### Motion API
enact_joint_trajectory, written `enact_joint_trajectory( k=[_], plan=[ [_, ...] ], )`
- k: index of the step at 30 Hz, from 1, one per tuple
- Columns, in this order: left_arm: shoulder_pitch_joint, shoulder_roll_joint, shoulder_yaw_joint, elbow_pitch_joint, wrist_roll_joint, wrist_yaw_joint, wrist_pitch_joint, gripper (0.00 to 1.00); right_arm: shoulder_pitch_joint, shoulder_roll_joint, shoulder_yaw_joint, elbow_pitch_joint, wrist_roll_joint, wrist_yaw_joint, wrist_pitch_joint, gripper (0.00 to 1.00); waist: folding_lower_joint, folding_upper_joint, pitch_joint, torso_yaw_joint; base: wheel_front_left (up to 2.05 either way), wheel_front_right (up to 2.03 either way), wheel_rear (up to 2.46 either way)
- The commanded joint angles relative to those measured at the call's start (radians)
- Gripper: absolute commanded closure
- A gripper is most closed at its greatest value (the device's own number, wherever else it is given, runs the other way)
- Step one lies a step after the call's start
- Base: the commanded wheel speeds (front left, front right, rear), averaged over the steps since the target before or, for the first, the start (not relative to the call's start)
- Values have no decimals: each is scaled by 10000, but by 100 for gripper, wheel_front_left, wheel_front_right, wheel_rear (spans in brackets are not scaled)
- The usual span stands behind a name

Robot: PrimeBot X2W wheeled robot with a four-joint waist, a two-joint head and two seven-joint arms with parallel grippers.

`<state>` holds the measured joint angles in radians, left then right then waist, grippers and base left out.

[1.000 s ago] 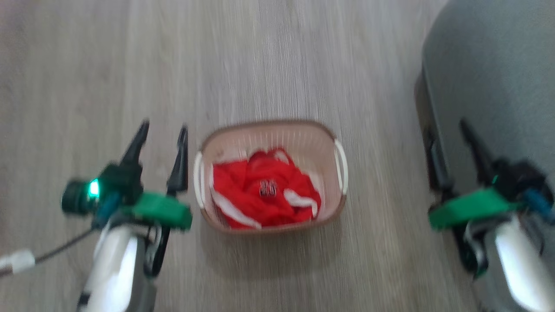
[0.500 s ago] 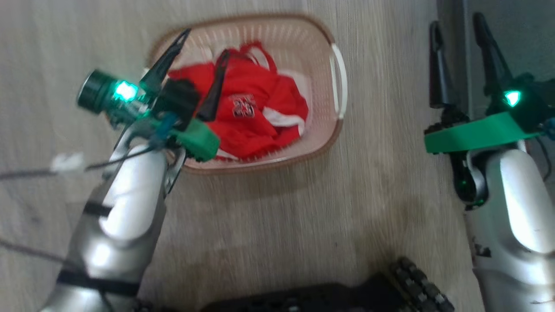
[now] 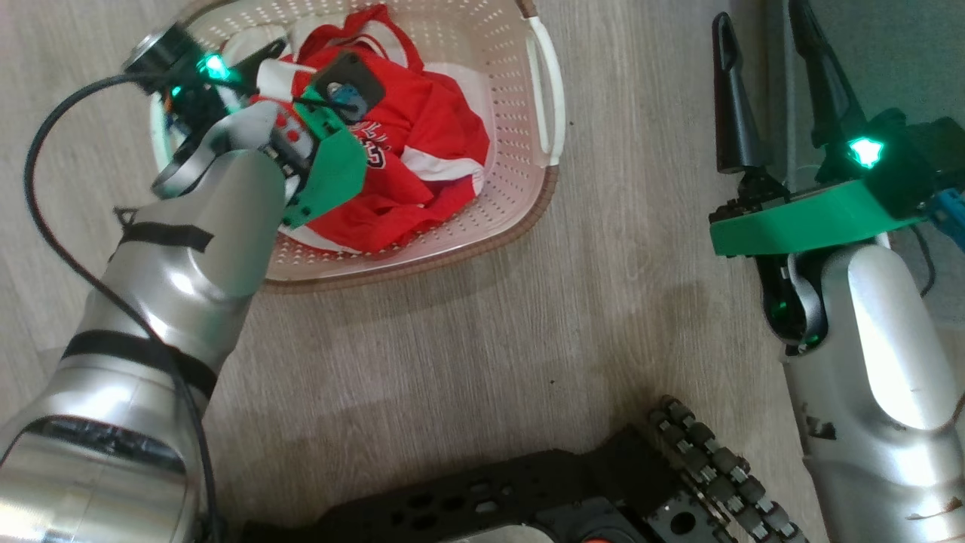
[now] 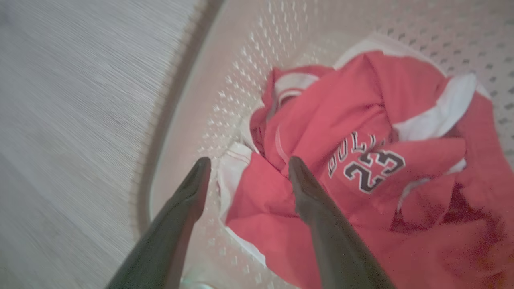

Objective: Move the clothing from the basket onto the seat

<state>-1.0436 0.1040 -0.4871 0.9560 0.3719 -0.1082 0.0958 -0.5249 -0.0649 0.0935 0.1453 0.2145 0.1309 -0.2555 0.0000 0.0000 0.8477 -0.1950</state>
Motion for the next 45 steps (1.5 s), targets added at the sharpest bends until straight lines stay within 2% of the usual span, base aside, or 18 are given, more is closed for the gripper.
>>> enact_joint_trajectory(
  k=[1,5,19,34,35,36,37,38,45],
  plan=[
    [-26,179,114,-92,30,-17,135,0,238,124,178,-326,65,-2,-63,0,0,0,25,-42,0,0,0],
    [-330,149,157,696,-212,-104,800,0,271,138,201,-328,138,-2,-63,0,0,0,137,-145,0,0,0],
    [-935,190,-128,2270,-347,-95,1814,0,176,145,663,-315,682,-2,-63,0,0,0,442,-583,0,0,0],
    [-1122,486,-646,3043,-530,-199,2483,1,356,146,1018,-410,1389,-2,-63,0,0,0,637,-1126,0,0,0],
    [-1112,492,-670,3063,-559,-202,2501,13,364,146,1025,-404,1419,-2,-63,0,0,0,644,-1143,0,0,0],
    [-1106,500,-698,3081,-582,-204,2518,30,365,146,1031,-399,1449,-2,-63,0,0,0,651,-1157,0,0,0],
    [-1101,507,-726,3095,-604,-206,2517,52,364,146,1034,-393,1476,-2,-63,0,0,0,654,-1167,0,0,0],
    [-1089,503,-740,3105,-645,-208,2483,100,365,146,1030,-383,1503,-2,-63,0,0,0,648,-1172,0,0,0],
    [-857,168,-553,3009,-1246,-183,1717,100,466,146,680,-259,1475,-2,-63,0,0,0,273,-868,0,0,0]
  ],
)
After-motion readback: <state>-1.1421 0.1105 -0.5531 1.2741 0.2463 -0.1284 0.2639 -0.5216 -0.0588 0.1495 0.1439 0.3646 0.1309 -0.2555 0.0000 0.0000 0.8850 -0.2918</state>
